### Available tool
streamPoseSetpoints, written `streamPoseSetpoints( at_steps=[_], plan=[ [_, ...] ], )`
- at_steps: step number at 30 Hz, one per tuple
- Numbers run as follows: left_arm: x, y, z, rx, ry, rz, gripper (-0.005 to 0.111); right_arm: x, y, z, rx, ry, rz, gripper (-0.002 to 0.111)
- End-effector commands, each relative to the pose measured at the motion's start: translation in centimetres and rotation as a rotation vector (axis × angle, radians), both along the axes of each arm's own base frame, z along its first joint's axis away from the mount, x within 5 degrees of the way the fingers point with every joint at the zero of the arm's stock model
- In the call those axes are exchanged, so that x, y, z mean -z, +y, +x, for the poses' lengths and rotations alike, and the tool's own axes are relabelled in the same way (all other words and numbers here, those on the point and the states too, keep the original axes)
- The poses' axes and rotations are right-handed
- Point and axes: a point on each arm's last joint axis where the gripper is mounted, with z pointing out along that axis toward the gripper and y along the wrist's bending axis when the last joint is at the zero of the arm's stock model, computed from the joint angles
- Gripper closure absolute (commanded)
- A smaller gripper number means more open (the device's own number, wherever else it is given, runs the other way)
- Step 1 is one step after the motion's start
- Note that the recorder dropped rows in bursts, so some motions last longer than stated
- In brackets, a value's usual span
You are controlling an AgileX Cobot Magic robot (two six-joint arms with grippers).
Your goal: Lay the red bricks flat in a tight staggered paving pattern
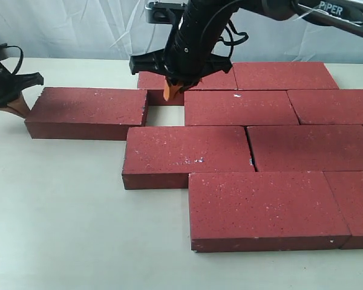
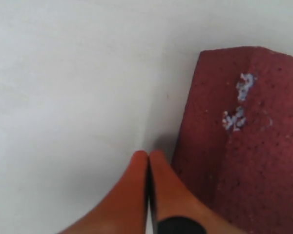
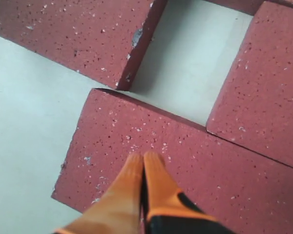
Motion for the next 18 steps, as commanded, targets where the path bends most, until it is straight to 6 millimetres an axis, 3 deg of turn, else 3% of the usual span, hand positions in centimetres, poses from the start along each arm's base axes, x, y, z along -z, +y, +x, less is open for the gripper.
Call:
streamPoseSetpoints(
  at_steps=[1,9,18],
  plan=[
    [-1.6,0.2,-0.3,0.023,-0.023,0.048,0.107,-1.7,-0.7,-0.7,-0.007,-0.03,0.014,0.109],
    [-2.3,0.2,-1.0,0.018,-0.046,0.062,0.107,-0.2,-3.3,-2.1,0.019,0.006,-0.04,0.109],
    [-4.2,0.1,-2.2,0.01,-0.089,0.077,0.107,-0.8,-10.0,-2.7,0.139,-0.003,-0.02,0.109]
  ],
)
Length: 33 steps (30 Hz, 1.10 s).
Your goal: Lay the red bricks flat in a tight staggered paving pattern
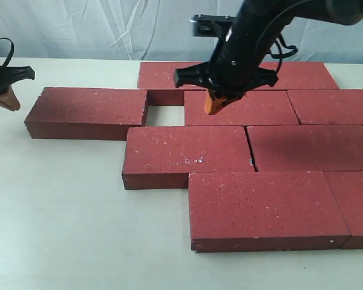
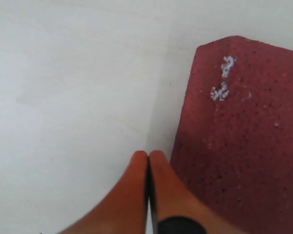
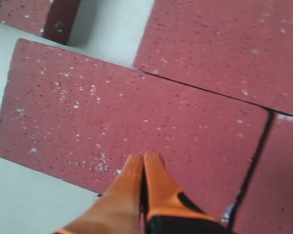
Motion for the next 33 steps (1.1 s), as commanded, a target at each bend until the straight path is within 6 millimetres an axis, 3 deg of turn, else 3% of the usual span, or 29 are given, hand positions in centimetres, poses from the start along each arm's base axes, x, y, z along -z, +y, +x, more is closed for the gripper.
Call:
streamPoseSetpoints(
  at_steps=[1,9,14,19,25,33],
  plan=[
    [-1.5,-0.1,-0.6,-0.001,-0.038,0.016,0.107,-1.3,-3.9,-0.2,0.06,-0.049,0.012,0.109],
    [-3.5,-0.2,-2.7,-0.02,-0.113,0.046,0.107,-1.0,-9.5,-1.1,0.186,-0.09,0.006,0.109],
    [-4.1,-0.2,-3.2,-0.017,-0.141,0.071,0.107,-0.6,-9.3,-1.4,0.211,-0.068,0.053,0.109],
    [-4.0,0.1,-2.6,-0.03,-0.195,0.091,0.107,-0.5,-9.1,-1.8,0.132,-0.044,0.06,0.109],
    [-1.3,0.2,-2.1,-0.031,-0.141,0.085,0.107,-0.6,-9.0,-1.8,0.117,-0.048,0.067,0.109],
    [0.9,0.2,-1.4,-0.053,-0.14,0.066,0.107,-0.4,-8.8,-1.8,0.123,-0.033,0.081,0.109]
  ],
)
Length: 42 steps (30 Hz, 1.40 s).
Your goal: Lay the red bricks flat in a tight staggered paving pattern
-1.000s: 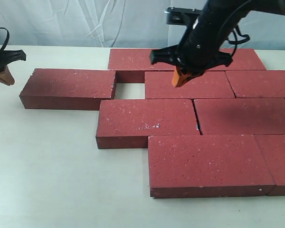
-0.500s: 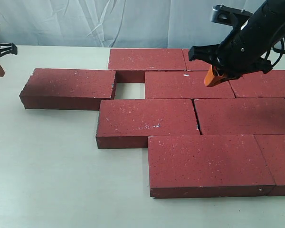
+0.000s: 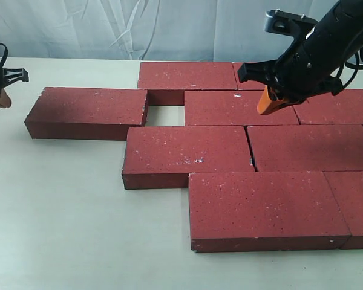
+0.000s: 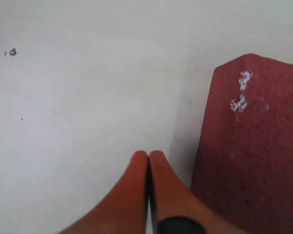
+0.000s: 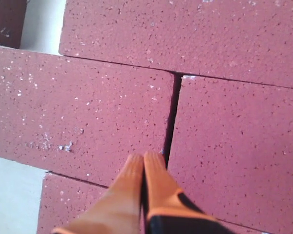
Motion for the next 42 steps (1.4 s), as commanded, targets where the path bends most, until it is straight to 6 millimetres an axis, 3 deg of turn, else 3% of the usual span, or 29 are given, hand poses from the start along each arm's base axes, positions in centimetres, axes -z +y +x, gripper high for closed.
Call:
streamPoseSetpoints(
  at_steps=[1,15,21,36,42],
  plan=[
    [1.4,-0.1,0.4,0.009,-0.001,-0.019,0.107,0.0,-0.1,0.0,-0.001,-0.007,0.004,0.109],
    [4.1,-0.4,1.2,0.051,-0.008,-0.041,0.107,0.0,-0.2,-0.2,-0.025,0.01,-0.009,0.109],
    [5.4,-1.3,1.4,0.1,-0.016,-0.141,0.107,0.0,-0.2,-0.2,-0.03,0.011,-0.01,0.109],
    [5.3,-2.3,1.3,0.135,-0.011,-0.247,0.107,0.0,-0.2,-0.2,-0.031,0.01,-0.01,0.109],
    [5.3,-4.0,1.5,0.157,-0.012,-0.269,0.107,0.0,-0.2,-0.2,-0.032,0.006,-0.01,0.109]
  ],
)
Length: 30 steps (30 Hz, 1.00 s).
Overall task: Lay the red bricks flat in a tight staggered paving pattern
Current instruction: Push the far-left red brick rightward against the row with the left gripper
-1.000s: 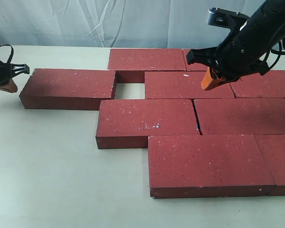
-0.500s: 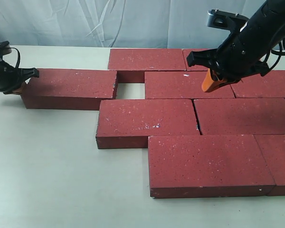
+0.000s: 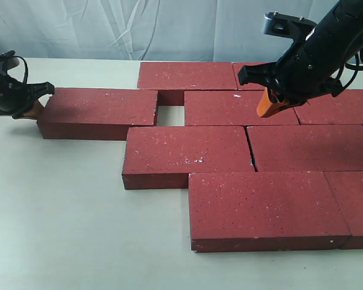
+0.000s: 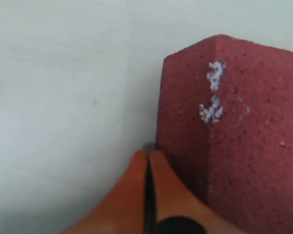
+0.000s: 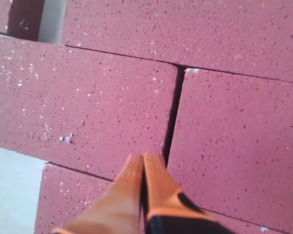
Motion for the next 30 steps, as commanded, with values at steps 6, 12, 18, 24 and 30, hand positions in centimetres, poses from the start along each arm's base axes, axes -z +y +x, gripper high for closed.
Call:
streamPoseSetpoints(
  at_steps=[6,12,18,24,30],
  plan=[
    [0.0,-3.5,0.2,0.079,0.004,-0.016,0.107,0.0,-0.2,0.1,-0.004,-0.011,-0.007,0.109],
    [-0.1,-4.3,0.0,0.096,0.028,-0.045,0.107,0.0,-0.2,0.1,-0.003,-0.013,-0.006,0.109],
    [-0.1,-5.0,-0.2,0.107,0.052,-0.088,0.107,0.0,-0.2,0.1,-0.002,-0.015,-0.006,0.109],
    [-0.1,-6.7,-0.4,0.153,0.063,-0.093,0.107,0.0,-0.2,0.1,-0.001,-0.019,-0.006,0.109],
    [-0.2,-7.4,-0.4,0.158,0.057,-0.098,0.107,0.0,-0.2,0.1,-0.001,-0.019,-0.006,0.109]
  ],
)
